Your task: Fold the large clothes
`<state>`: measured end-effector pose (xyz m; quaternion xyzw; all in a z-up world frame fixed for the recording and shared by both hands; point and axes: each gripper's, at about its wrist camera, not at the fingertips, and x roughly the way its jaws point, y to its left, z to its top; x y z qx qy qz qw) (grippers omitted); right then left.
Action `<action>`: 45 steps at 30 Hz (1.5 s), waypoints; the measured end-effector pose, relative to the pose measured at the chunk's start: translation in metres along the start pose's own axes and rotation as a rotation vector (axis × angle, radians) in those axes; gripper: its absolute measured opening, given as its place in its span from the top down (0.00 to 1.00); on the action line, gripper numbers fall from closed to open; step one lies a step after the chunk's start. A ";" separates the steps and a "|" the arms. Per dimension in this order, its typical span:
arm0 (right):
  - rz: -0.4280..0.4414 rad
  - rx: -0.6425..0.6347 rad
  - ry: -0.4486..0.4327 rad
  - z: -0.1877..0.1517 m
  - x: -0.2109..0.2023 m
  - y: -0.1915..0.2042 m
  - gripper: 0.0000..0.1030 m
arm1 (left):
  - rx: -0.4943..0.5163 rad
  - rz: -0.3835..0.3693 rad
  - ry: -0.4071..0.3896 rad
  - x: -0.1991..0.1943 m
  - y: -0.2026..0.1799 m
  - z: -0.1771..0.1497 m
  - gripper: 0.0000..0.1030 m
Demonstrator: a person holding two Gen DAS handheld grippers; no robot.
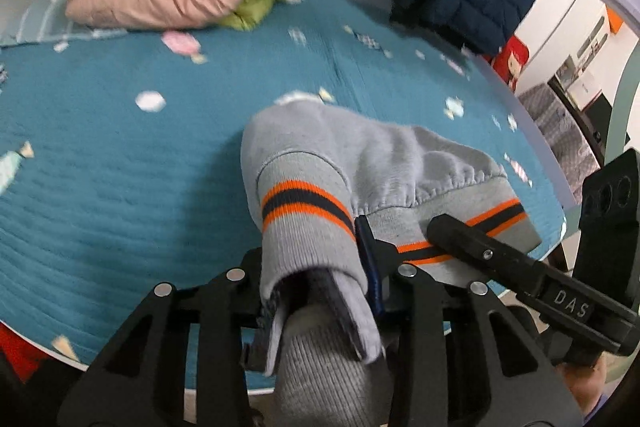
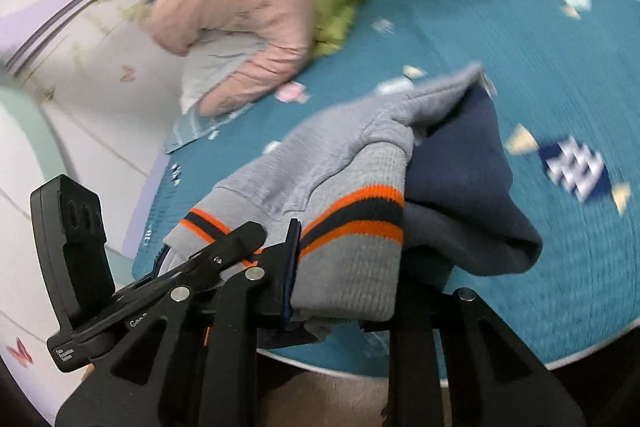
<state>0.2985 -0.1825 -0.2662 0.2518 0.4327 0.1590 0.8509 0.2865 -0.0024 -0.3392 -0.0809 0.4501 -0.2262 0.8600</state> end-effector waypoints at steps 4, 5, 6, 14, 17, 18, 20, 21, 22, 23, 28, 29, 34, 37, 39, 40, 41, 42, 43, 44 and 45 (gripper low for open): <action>0.051 -0.091 0.004 0.017 0.031 0.049 0.80 | -0.025 0.038 -0.084 -0.035 0.041 0.022 0.67; 0.068 -0.115 0.007 0.021 0.042 0.065 0.80 | -0.032 0.046 -0.096 -0.043 0.053 0.027 0.67; 0.083 -0.143 0.010 0.026 0.055 0.081 0.80 | -0.040 0.061 -0.116 -0.053 0.069 0.032 0.67; 0.199 -0.281 0.029 0.058 0.168 0.200 0.80 | -0.073 0.198 -0.243 -0.101 0.207 0.076 0.67; 0.211 -0.299 0.038 0.058 0.209 0.230 0.80 | -0.085 0.223 -0.267 -0.105 0.257 0.085 0.67; 0.210 -0.299 0.052 0.055 0.224 0.237 0.80 | -0.086 0.227 -0.266 -0.102 0.270 0.087 0.67; 0.209 -0.280 0.078 0.047 0.249 0.242 0.80 | -0.095 0.228 -0.253 -0.095 0.300 0.086 0.67; 0.206 -0.270 0.096 0.041 0.259 0.243 0.80 | -0.102 0.229 -0.231 -0.089 0.315 0.082 0.67; 0.198 -0.241 0.126 0.031 0.274 0.240 0.80 | -0.106 0.236 -0.202 -0.082 0.327 0.076 0.67; 0.188 -0.222 0.155 0.020 0.286 0.238 0.80 | -0.114 0.244 -0.165 -0.074 0.337 0.068 0.67; 0.151 -0.204 0.251 -0.033 0.313 0.225 0.79 | -0.138 0.260 -0.086 -0.056 0.360 0.029 0.65; 0.148 -0.192 0.263 -0.038 0.315 0.223 0.77 | -0.162 0.264 -0.074 -0.054 0.364 0.020 0.61; 0.100 -0.072 0.346 -0.065 0.315 0.198 0.62 | -0.199 0.366 -0.042 -0.048 0.369 -0.006 0.29; 0.077 -0.049 0.384 -0.077 0.306 0.189 0.52 | -0.225 0.430 -0.030 -0.056 0.368 -0.010 0.21; 0.077 -0.014 0.393 -0.085 0.294 0.179 0.51 | -0.250 0.466 0.002 -0.061 0.366 -0.013 0.20; 0.081 -0.011 0.398 -0.086 0.288 0.177 0.51 | -0.256 0.482 0.003 -0.068 0.361 -0.016 0.20; 0.078 -0.021 0.400 -0.086 0.279 0.175 0.51 | -0.257 0.513 -0.005 -0.077 0.353 -0.018 0.20; 0.086 -0.038 0.390 -0.083 0.266 0.175 0.51 | -0.250 0.529 -0.014 -0.084 0.344 -0.020 0.20; 0.099 -0.056 0.372 -0.079 0.252 0.175 0.51 | -0.231 0.531 -0.038 -0.095 0.331 -0.021 0.19; 0.102 -0.076 0.352 -0.075 0.235 0.175 0.51 | -0.212 0.553 -0.064 -0.106 0.315 -0.020 0.15; 0.105 -0.095 0.327 -0.069 0.217 0.175 0.51 | -0.194 0.581 -0.084 -0.116 0.300 -0.019 0.12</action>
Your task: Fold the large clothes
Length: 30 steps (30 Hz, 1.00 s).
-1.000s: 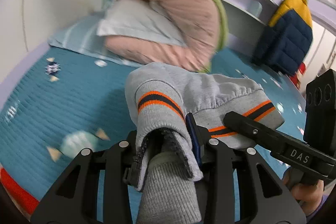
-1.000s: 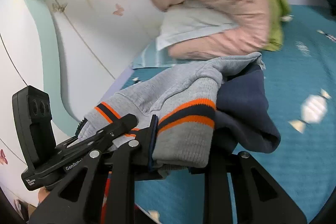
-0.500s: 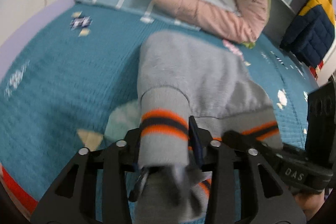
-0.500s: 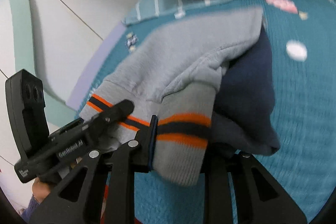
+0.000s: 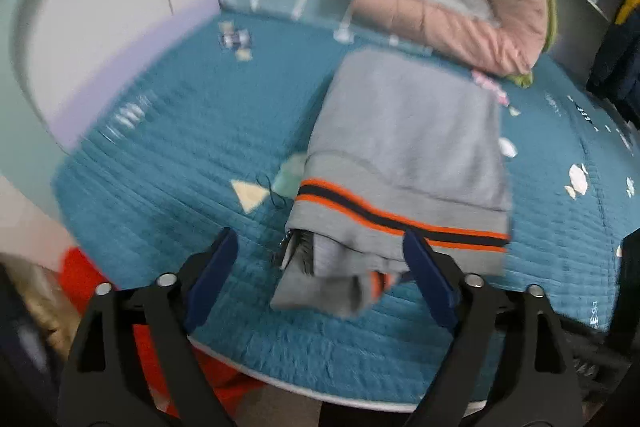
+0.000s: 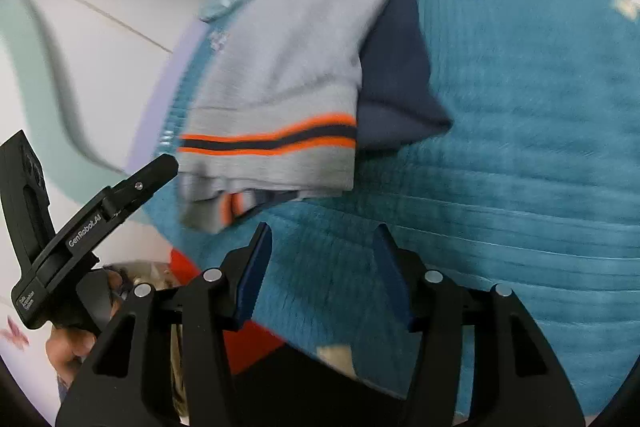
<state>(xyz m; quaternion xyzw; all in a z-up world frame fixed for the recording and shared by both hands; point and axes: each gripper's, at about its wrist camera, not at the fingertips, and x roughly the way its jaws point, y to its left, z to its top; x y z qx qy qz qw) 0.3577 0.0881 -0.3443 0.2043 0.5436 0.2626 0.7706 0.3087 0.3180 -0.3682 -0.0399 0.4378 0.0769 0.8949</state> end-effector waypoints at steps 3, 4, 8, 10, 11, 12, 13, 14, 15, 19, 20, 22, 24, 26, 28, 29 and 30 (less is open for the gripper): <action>-0.032 -0.070 -0.082 -0.004 -0.063 0.006 0.45 | 0.015 0.034 -0.078 -0.052 -0.024 -0.003 0.12; -0.043 -0.088 -0.098 -0.006 -0.081 0.009 0.41 | 0.014 0.054 -0.088 -0.067 -0.033 -0.003 0.12; -0.097 -0.204 -0.140 -0.015 -0.156 0.025 0.22 | -0.004 0.041 -0.122 -0.130 -0.071 -0.008 0.10; -0.156 -0.262 -0.183 -0.025 -0.190 0.034 0.20 | -0.009 -0.007 -0.146 -0.161 -0.091 -0.010 0.07; -0.178 -0.278 -0.215 -0.031 -0.212 0.037 0.19 | -0.012 -0.024 -0.160 -0.179 -0.101 -0.012 0.07; -0.200 -0.291 -0.247 -0.036 -0.233 0.039 0.18 | -0.009 -0.030 -0.173 -0.190 -0.110 -0.011 0.06; -0.219 -0.301 -0.276 -0.042 -0.251 0.041 0.16 | 0.002 -0.038 -0.196 -0.208 -0.121 -0.013 0.06; -0.245 -0.309 -0.304 -0.047 -0.263 0.046 0.10 | 0.017 -0.040 -0.218 -0.225 -0.132 -0.014 0.05; -0.270 -0.323 -0.347 -0.054 -0.281 0.050 0.10 | 0.036 -0.048 -0.238 -0.241 -0.142 -0.015 0.05; -0.332 -0.387 -0.486 -0.076 -0.338 0.066 0.09 | 0.097 -0.044 -0.326 -0.297 -0.174 -0.022 0.05; -0.353 -0.401 -0.530 -0.084 -0.355 0.072 0.08 | 0.110 -0.036 -0.353 -0.311 -0.182 -0.025 0.05; -0.362 -0.410 -0.586 -0.097 -0.380 0.077 0.08 | 0.132 -0.021 -0.396 -0.336 -0.193 -0.032 0.05; -0.348 -0.404 -0.627 -0.106 -0.405 0.078 0.08 | 0.149 -0.014 -0.441 -0.358 -0.202 -0.039 0.05; -0.344 -0.406 -0.661 -0.114 -0.423 0.081 0.07 | 0.169 -0.023 -0.475 -0.380 -0.211 -0.046 0.05; -0.356 -0.410 -0.698 -0.122 -0.440 0.084 0.07 | 0.177 -0.022 -0.511 -0.397 -0.217 -0.052 0.05; -0.360 -0.414 -0.719 -0.127 -0.448 0.086 0.07 | 0.183 -0.025 -0.533 -0.405 -0.220 -0.055 0.05; -0.363 -0.415 -0.735 -0.129 -0.452 0.088 0.07 | 0.188 -0.027 -0.546 -0.412 -0.222 -0.058 0.05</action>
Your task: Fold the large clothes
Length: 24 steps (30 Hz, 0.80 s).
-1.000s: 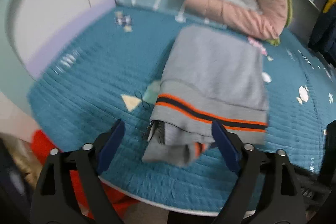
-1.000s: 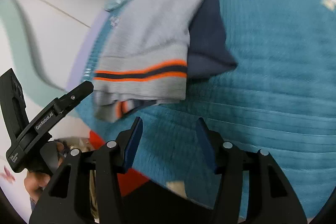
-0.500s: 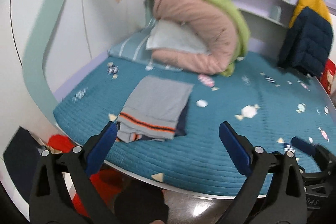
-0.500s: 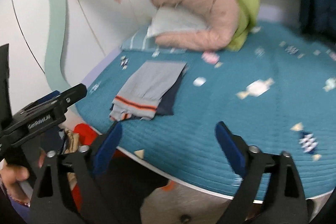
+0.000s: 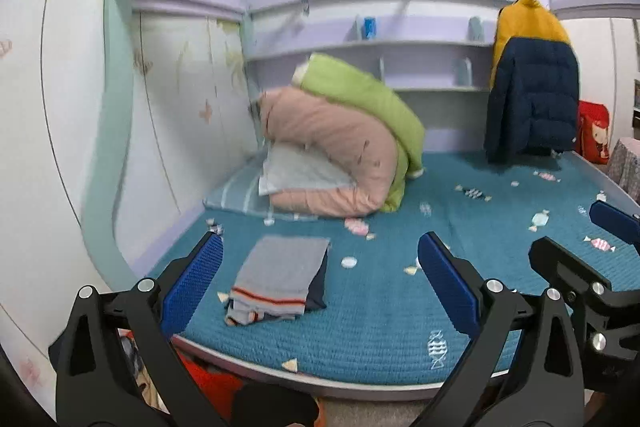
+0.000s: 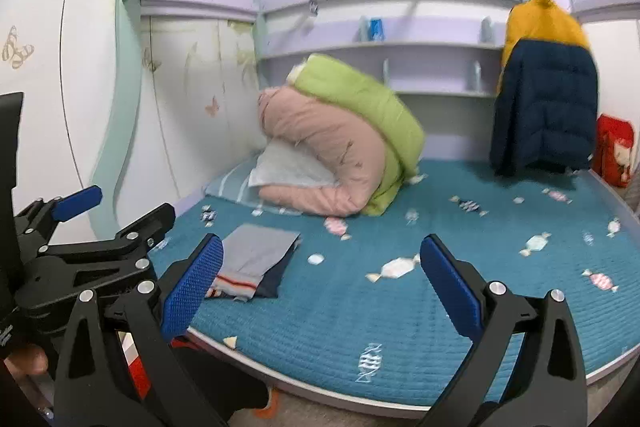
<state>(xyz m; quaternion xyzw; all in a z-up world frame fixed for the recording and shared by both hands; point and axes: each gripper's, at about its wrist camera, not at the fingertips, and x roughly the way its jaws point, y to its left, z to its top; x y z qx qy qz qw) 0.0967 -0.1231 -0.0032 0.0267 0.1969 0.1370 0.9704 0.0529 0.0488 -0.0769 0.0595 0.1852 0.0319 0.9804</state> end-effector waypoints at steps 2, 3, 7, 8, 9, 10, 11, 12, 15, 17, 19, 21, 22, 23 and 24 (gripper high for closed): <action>-0.018 -0.002 -0.041 0.004 -0.017 -0.003 0.07 | 0.011 0.002 -0.033 -0.015 -0.006 0.004 0.05; -0.022 0.001 -0.059 0.006 -0.024 -0.004 0.07 | 0.016 0.003 -0.044 -0.021 -0.008 0.006 0.05; -0.043 0.004 -0.102 0.012 -0.041 -0.009 0.07 | 0.021 0.006 -0.084 -0.042 -0.016 0.012 0.05; -0.049 0.006 -0.112 0.013 -0.045 -0.011 0.07 | 0.020 0.004 -0.096 -0.047 -0.018 0.013 0.05; -0.054 0.008 -0.119 0.014 -0.047 -0.012 0.07 | 0.018 0.004 -0.104 -0.050 -0.018 0.014 0.05; -0.058 0.009 -0.123 0.014 -0.050 -0.012 0.07 | 0.016 0.002 -0.111 -0.054 -0.017 0.015 0.05; -0.063 0.010 -0.129 0.014 -0.052 -0.014 0.07 | 0.011 -0.001 -0.121 -0.058 -0.019 0.017 0.05; -0.063 0.012 -0.136 0.015 -0.055 -0.015 0.07 | 0.008 -0.002 -0.126 -0.061 -0.018 0.018 0.05; -0.065 0.023 -0.150 0.016 -0.057 -0.018 0.07 | 0.006 -0.005 -0.138 -0.068 -0.020 0.019 0.05; -0.067 0.026 -0.157 0.016 -0.060 -0.019 0.07 | 0.005 -0.004 -0.144 -0.072 -0.022 0.021 0.05; -0.066 0.032 -0.162 0.016 -0.062 -0.019 0.07 | 0.003 -0.006 -0.150 -0.073 -0.022 0.022 0.05; -0.066 0.034 -0.167 0.016 -0.063 -0.019 0.07 | -0.002 -0.006 -0.156 -0.076 -0.022 0.023 0.05; -0.066 0.034 -0.169 0.016 -0.064 -0.019 0.07 | -0.003 -0.006 -0.159 -0.077 -0.023 0.023 0.05; -0.065 0.035 -0.173 0.016 -0.065 -0.020 0.07 | -0.006 -0.007 -0.162 -0.079 -0.023 0.023 0.05; -0.064 0.037 -0.177 0.017 -0.066 -0.020 0.07 | -0.009 -0.008 -0.167 -0.082 -0.023 0.022 0.05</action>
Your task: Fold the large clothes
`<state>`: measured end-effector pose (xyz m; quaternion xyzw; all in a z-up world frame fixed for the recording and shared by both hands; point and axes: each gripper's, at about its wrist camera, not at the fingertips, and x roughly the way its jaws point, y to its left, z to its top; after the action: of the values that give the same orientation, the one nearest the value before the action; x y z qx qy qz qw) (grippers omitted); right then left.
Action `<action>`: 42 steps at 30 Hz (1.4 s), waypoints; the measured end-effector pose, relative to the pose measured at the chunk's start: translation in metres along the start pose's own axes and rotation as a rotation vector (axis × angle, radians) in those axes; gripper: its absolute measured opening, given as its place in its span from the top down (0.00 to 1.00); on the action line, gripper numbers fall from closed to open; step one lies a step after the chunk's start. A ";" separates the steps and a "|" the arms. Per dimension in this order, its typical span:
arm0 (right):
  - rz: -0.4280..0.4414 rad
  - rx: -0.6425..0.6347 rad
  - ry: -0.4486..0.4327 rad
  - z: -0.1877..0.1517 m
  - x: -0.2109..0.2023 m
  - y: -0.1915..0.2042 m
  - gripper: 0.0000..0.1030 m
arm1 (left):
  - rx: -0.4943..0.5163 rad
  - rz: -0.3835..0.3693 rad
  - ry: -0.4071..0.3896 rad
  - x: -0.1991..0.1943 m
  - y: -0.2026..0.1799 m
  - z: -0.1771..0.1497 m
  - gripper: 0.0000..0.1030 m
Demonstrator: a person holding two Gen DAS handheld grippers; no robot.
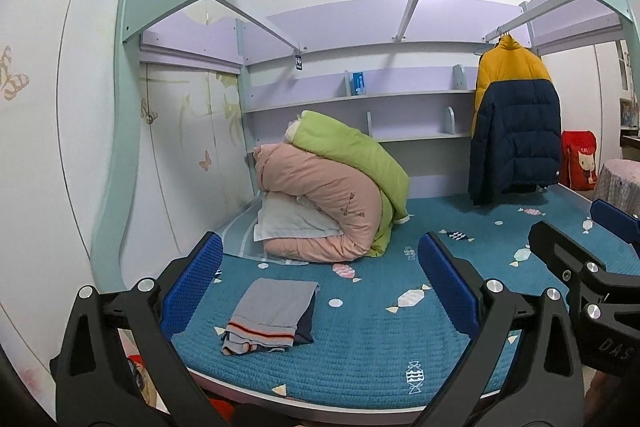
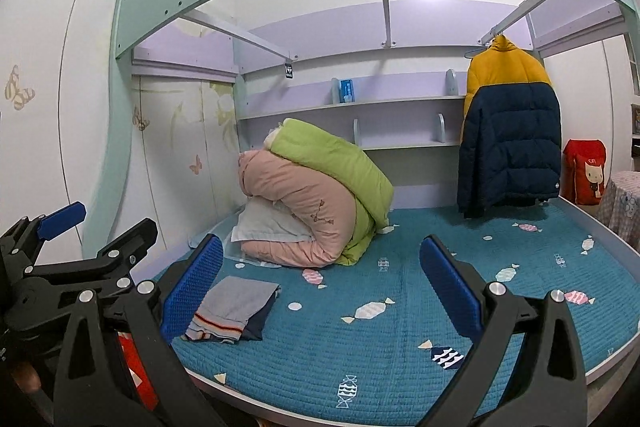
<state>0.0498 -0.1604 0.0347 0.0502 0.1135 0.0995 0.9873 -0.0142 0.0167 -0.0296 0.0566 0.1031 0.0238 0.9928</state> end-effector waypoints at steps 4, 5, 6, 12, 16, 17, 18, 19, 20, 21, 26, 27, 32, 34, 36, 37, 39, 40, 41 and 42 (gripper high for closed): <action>-0.004 0.001 -0.005 -0.001 -0.002 0.001 0.07 | -0.003 0.001 -0.007 0.000 0.000 0.002 0.05; -0.005 0.001 -0.006 -0.001 -0.003 0.001 0.07 | -0.004 0.002 -0.009 0.000 0.000 0.002 0.05; -0.006 0.002 -0.005 -0.001 -0.003 0.001 0.07 | -0.003 0.005 -0.013 0.000 -0.001 0.003 0.05; -0.009 0.000 -0.008 -0.002 -0.004 0.000 0.07 | -0.004 0.009 -0.021 -0.001 -0.002 0.003 0.05; -0.012 0.003 -0.005 -0.001 -0.003 -0.001 0.07 | -0.001 0.018 -0.025 -0.001 -0.006 0.004 0.05; -0.013 0.003 -0.005 -0.001 -0.003 0.000 0.07 | -0.003 0.018 -0.024 -0.001 -0.007 0.004 0.05; -0.012 0.003 -0.006 -0.001 -0.003 -0.001 0.07 | -0.003 0.016 -0.024 -0.001 -0.006 0.004 0.05; -0.012 0.003 -0.007 -0.001 -0.004 0.000 0.07 | -0.004 0.015 -0.026 -0.001 -0.006 0.004 0.05; -0.012 0.003 -0.006 -0.001 -0.004 0.000 0.07 | -0.002 0.015 -0.025 -0.001 -0.005 0.004 0.05; -0.013 0.004 -0.005 -0.002 -0.004 0.000 0.07 | -0.001 0.016 -0.025 0.000 -0.006 0.004 0.05; -0.019 0.007 0.000 -0.001 -0.003 0.000 0.07 | -0.003 0.016 -0.023 -0.001 -0.006 0.004 0.05; -0.020 0.006 0.000 -0.001 -0.003 0.001 0.07 | -0.004 0.016 -0.023 -0.001 -0.007 0.004 0.05; -0.020 0.007 0.002 -0.001 -0.003 0.001 0.07 | -0.004 0.015 -0.021 -0.001 -0.007 0.004 0.05; -0.023 0.007 0.003 -0.001 -0.003 0.001 0.07 | -0.003 0.017 -0.022 -0.001 -0.007 0.004 0.05; -0.026 0.007 0.004 -0.001 -0.003 0.000 0.07 | -0.005 0.018 -0.022 -0.002 -0.008 0.004 0.05; -0.026 0.007 0.005 -0.001 -0.003 0.001 0.07 | -0.005 0.018 -0.022 -0.002 -0.008 0.003 0.05; -0.027 0.006 0.006 -0.001 -0.003 0.000 0.07 | -0.006 0.018 -0.021 -0.002 -0.008 0.003 0.05; -0.027 0.006 0.007 0.000 -0.003 0.000 0.07 | -0.006 0.017 -0.022 -0.002 -0.008 0.003 0.05; -0.027 0.006 0.007 0.000 -0.003 0.000 0.07 | -0.006 0.017 -0.021 -0.002 -0.008 0.003 0.05; -0.028 0.006 0.008 0.000 -0.003 -0.001 0.07 | -0.007 0.017 -0.020 -0.002 -0.009 0.004 0.05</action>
<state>0.0474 -0.1615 0.0348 0.0510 0.1183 0.0855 0.9880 -0.0150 0.0075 -0.0267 0.0543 0.0925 0.0319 0.9937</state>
